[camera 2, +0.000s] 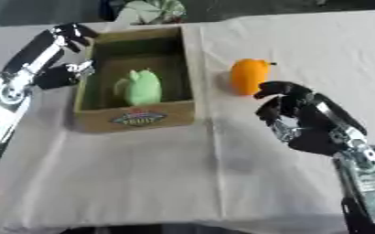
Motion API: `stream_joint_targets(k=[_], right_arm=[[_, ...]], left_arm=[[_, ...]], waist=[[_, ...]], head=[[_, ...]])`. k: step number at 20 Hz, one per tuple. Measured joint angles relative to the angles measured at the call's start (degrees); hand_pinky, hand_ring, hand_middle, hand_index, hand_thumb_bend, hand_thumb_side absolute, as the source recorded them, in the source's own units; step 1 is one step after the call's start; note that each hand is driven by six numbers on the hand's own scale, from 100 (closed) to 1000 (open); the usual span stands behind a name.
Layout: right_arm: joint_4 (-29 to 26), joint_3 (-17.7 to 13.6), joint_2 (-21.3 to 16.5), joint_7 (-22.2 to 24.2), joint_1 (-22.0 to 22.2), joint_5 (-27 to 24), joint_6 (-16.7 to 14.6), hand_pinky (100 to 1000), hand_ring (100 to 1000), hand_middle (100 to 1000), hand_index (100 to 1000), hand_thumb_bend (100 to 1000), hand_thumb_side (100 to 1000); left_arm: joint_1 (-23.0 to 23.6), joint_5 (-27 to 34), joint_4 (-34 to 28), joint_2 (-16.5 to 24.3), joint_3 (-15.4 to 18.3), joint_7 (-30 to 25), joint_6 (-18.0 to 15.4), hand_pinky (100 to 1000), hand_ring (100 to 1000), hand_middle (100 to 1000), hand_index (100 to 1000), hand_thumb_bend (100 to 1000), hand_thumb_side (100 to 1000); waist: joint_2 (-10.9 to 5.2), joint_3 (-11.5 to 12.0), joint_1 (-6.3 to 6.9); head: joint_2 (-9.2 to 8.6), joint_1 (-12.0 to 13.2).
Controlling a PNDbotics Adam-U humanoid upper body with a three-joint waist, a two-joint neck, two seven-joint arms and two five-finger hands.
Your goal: Pick up objects on the table and place them in the box.
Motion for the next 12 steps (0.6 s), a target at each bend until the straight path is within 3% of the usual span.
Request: stream_joint_targets(k=[1, 8, 12], right_arm=[[0.0, 0.0, -0.6, -0.1, -0.6, -0.1, -0.3, 639, 646, 735, 859, 100, 196], [2.0, 0.4, -9.2, -1.8, -6.7, -1.6, -5.3, 648, 667, 754, 866, 100, 143], [5.2, 1.4, -14.8, -2.3, -9.8, -1.3, -9.4, 660, 693, 773, 870, 100, 129]], left_arm=[[0.9, 1.9, -1.5, 0.2, 0.6, 0.5, 0.6, 627, 651, 654, 769, 233, 803], [10.3, 20.0, -14.3, 1.7, 5.0, 6.0, 3.7, 586, 607, 607, 740, 175, 791], [15.9, 26.9, -19.9, 1.7, 7.4, 9.1, 5.2, 575, 596, 596, 732, 157, 809]], waist=[[0.00, 0.2, -0.12], [0.00, 2.2, -0.87], [0.00, 3.5, -0.95]], head=[[0.00, -0.1], [0.01, -1.0], [0.03, -1.6]])
